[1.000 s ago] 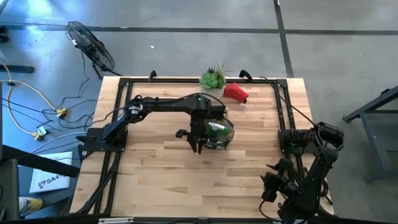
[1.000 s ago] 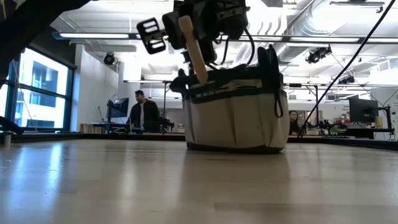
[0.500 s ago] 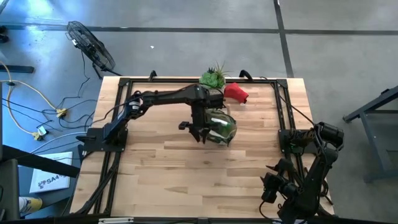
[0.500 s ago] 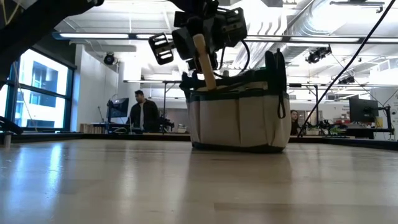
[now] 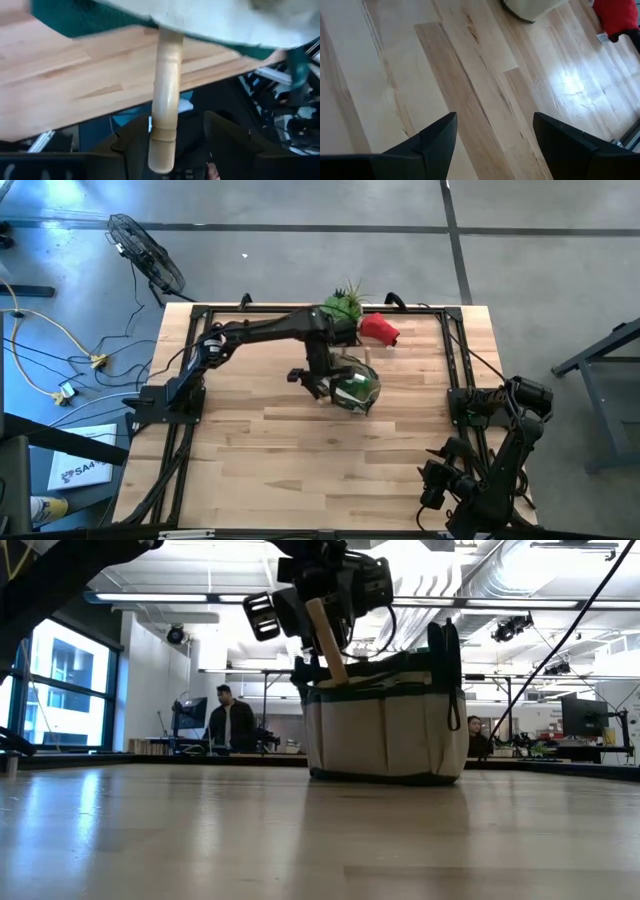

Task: Pick & Place Garden tools in Gardening bag
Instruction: Put the brown hand rake into the gardening bag

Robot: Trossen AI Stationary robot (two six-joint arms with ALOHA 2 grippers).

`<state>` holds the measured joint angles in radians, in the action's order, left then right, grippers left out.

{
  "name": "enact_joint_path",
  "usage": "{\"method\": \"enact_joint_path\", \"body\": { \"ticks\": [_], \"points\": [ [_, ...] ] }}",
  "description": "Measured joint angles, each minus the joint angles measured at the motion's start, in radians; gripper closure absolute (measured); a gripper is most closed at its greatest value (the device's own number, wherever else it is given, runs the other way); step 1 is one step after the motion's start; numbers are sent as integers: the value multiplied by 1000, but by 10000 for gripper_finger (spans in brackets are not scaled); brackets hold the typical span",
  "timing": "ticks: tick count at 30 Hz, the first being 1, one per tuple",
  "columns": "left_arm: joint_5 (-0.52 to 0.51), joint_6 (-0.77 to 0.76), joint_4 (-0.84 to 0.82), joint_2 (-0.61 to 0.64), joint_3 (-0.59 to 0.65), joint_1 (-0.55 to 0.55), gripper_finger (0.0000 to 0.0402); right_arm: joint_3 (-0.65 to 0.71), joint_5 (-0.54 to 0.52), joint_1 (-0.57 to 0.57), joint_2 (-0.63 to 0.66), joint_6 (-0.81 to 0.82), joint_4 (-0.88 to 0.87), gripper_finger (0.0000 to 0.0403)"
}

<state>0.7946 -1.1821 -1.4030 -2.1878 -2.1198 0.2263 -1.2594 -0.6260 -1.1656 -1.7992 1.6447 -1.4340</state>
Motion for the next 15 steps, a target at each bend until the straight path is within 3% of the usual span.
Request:
{"method": "enact_joint_path", "body": {
  "ticks": [9, 15],
  "points": [
    [-139, 7, -73, 3, -227, 31, 214, 0, -1, 0, 0, 0, 1, 149],
    [-267, 74, -84, 89, -220, 18, 214, 0, -3, 0, 0, -1, 7, 149]
  ]
}}
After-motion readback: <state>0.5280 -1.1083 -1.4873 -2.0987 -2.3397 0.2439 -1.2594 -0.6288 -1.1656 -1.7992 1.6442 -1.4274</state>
